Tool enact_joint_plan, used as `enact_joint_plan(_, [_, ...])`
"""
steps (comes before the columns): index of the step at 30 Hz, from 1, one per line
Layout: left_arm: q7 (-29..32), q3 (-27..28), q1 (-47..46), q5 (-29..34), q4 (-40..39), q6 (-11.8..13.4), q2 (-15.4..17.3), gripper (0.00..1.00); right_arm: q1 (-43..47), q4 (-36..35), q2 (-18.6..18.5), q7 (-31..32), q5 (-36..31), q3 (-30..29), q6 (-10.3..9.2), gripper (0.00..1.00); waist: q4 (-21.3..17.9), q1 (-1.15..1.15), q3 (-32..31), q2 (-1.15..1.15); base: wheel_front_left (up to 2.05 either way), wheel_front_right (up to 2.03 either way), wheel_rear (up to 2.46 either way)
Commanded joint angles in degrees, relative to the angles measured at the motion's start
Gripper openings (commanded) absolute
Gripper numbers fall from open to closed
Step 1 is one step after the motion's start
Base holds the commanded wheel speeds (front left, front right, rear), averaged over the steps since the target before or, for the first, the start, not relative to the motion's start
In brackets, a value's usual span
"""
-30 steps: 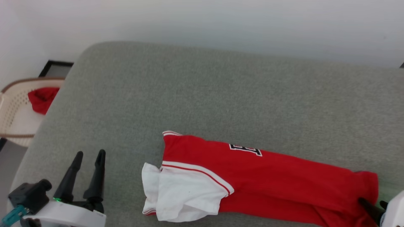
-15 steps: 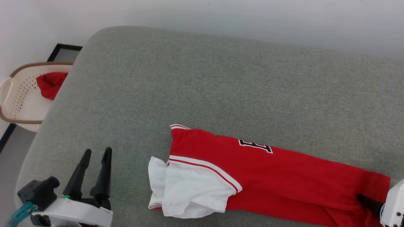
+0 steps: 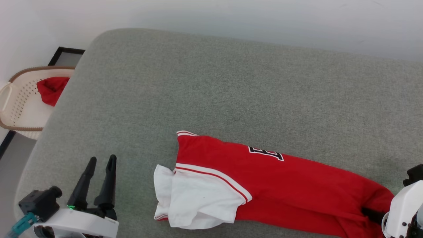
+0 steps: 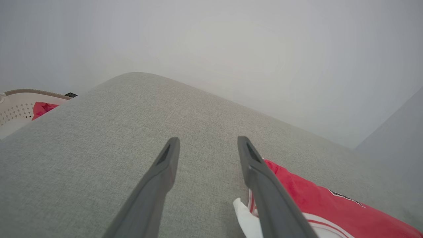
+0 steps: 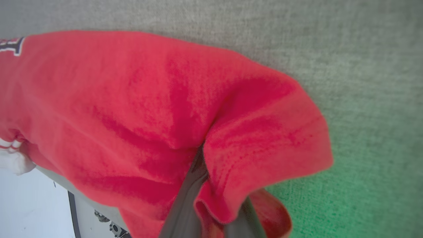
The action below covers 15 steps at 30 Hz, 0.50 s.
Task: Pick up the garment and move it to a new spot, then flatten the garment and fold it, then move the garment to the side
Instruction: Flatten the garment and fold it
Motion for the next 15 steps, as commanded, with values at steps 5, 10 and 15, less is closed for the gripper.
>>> enact_joint_plan(5, [0.0,0.7,0.1,0.5,0.4,-0.4,-0.5,0.90,0.4,2.5,-1.1,-2.4,-0.6,1.5,0.02,0.00,-0.4,0.00,-0.1,0.00,0.00,0.00,0.00])
enact_joint_plan(10, [0.0,1.4,0.9,0.7,0.6,-0.6,-0.7,0.93,-0.3,3.4,-4.6,-5.4,-1.6,0.4,-0.15,0.00,-1.1,0.00,-1.0,0.00,0.00,0.00,0.00])
enact_joint_plan(15, [0.0,2.0,1.9,1.2,0.6,-0.7,-0.8,0.98,-1.1,4.7,-7.8,-7.4,-1.7,-0.7,-0.12,0.00,-1.7,0.00,-2.1,0.00,0.00,0.00,0.00])
